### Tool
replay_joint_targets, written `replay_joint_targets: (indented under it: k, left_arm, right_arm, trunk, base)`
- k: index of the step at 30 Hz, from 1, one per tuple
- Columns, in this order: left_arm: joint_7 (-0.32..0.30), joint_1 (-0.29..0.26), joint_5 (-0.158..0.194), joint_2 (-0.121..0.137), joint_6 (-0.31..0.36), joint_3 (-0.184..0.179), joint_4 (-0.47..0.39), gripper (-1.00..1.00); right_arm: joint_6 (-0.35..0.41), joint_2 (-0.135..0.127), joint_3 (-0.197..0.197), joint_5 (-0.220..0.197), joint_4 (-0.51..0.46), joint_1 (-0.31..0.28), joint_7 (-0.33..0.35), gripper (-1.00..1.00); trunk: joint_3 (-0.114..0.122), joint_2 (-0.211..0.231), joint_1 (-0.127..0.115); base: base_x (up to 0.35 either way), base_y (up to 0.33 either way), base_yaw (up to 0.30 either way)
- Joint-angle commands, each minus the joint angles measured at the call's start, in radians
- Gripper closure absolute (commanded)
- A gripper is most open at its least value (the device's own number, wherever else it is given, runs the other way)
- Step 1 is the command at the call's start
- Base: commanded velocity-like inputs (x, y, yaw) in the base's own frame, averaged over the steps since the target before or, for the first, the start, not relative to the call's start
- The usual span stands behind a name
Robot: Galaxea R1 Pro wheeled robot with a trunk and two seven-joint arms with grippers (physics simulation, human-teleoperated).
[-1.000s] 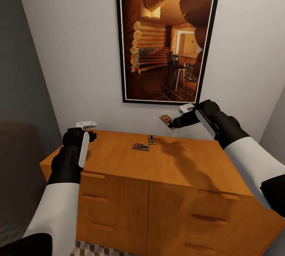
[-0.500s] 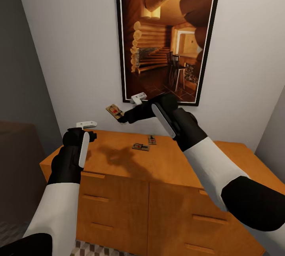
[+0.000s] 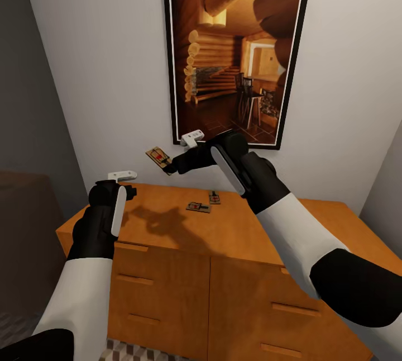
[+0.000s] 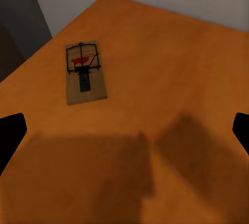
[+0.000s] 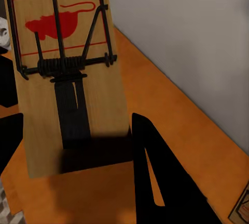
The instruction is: Take the four mousetraps from the cabinet in the bathroom and place them on the bathroom floor. Make sure all four end up on the same floor surface, and ensure that at least two of them are either under or directly next to the same bathroom sink.
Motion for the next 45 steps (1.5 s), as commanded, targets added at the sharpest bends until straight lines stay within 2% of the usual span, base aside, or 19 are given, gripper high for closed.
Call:
replay_joint_targets:
  k: [1,13,25,37,45]
  left_arm:
    - [-0.003,-0.001,-0.006,-0.001,0.005,0.001,0.0,-1.0]
    - [-0.002,-0.001,-0.009,0.0,0.007,0.003,0.002,-1.0]
    - [-0.002,-0.001,-0.013,0.0,0.008,0.053,0.002,-1.0]
    - [-0.001,-0.001,-0.015,0.0,0.008,0.058,0.002,-1.0]
    - [-0.001,-0.001,-0.015,0.0,0.008,0.058,0.002,-1.0]
  right_arm:
    - [0.004,0.0,0.0,-0.002,0.0,-0.001,0.001,1.0]
    - [0.004,0.0,-0.006,-0.003,0.0,-0.001,0.0,1.0]
    - [0.004,0.0,-0.009,-0.004,0.003,-0.001,0.0,1.0]
    - [0.004,0.0,-0.009,-0.003,0.007,-0.001,0.0,1.0]
    - [0.004,0.0,-0.007,-0.003,0.007,-0.001,0.0,1.0]
  trunk:
    - [-0.001,-0.001,0.0]
    - [-0.001,-0.001,0.0]
    - [-0.001,-0.001,0.0]
    - [-0.001,-0.001,0.0]
    - [-0.001,-0.001,0.0]
  base:
    - [0.0,0.0,0.0]
    - [0.001,0.0,0.0]
    - [0.183,0.0,0.0]
    - [0.031,0.0,0.0]
    - [0.243,0.0,0.0]
